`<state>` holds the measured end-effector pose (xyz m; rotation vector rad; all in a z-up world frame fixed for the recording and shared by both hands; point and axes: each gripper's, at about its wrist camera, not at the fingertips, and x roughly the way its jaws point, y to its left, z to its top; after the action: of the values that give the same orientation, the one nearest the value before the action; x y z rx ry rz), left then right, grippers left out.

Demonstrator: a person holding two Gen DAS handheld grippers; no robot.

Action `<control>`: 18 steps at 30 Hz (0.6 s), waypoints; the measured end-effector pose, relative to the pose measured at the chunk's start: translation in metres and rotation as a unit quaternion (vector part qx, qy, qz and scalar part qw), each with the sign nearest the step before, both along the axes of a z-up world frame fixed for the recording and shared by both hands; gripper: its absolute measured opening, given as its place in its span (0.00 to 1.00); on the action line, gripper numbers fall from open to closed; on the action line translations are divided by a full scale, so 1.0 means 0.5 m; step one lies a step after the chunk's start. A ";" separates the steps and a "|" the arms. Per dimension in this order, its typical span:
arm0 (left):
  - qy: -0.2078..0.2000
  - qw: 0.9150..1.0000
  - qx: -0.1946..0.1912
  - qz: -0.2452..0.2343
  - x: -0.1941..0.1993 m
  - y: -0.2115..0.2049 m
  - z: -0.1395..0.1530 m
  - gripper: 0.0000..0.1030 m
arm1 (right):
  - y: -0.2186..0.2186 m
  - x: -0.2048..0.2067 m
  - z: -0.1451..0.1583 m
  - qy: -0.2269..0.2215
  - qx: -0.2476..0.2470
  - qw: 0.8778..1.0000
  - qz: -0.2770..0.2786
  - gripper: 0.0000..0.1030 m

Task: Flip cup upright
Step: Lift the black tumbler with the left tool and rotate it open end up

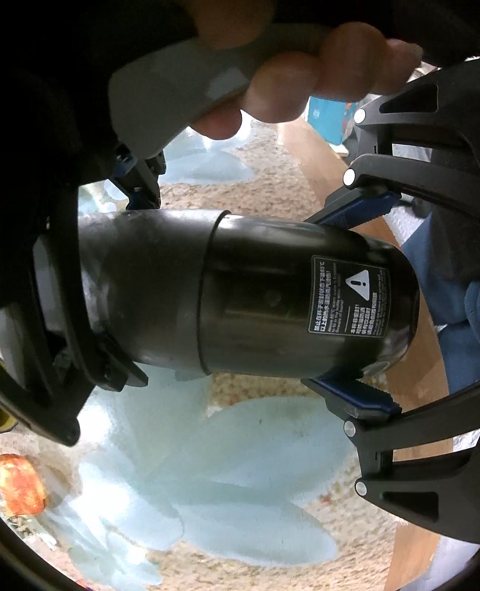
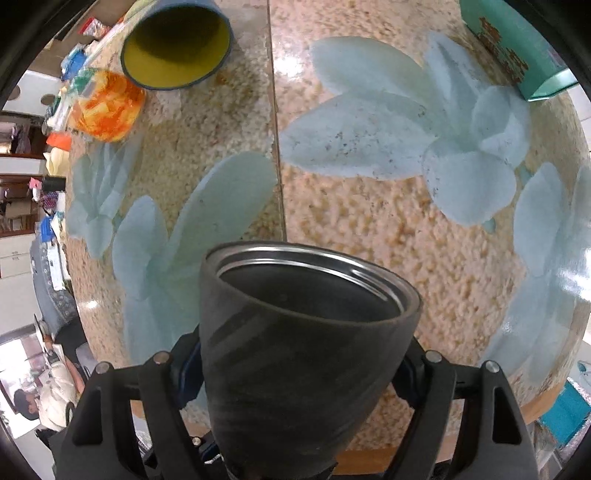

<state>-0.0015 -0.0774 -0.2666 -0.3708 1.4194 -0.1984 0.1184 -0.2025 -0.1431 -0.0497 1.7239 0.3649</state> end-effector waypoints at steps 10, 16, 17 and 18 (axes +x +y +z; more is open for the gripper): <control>-0.134 0.989 0.058 -0.035 0.085 0.008 0.064 0.73 | 0.005 0.048 0.116 -0.136 0.065 0.989 -0.007 0.77; -0.190 0.977 0.084 -0.042 0.135 0.019 0.075 0.73 | 0.007 0.042 0.129 -0.224 0.103 0.969 0.021 0.77; -0.197 0.975 0.091 -0.041 0.163 0.020 0.080 0.73 | 0.010 0.038 0.126 -0.241 0.109 0.964 0.032 0.77; -0.205 0.974 0.094 -0.037 0.165 0.024 0.078 0.73 | 0.027 0.031 0.130 -0.258 0.114 0.959 0.040 0.77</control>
<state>0.0810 -0.0655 -0.2277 -0.1100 1.0344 -0.1877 0.1338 -0.1891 -0.0783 -0.0427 1.1591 0.5565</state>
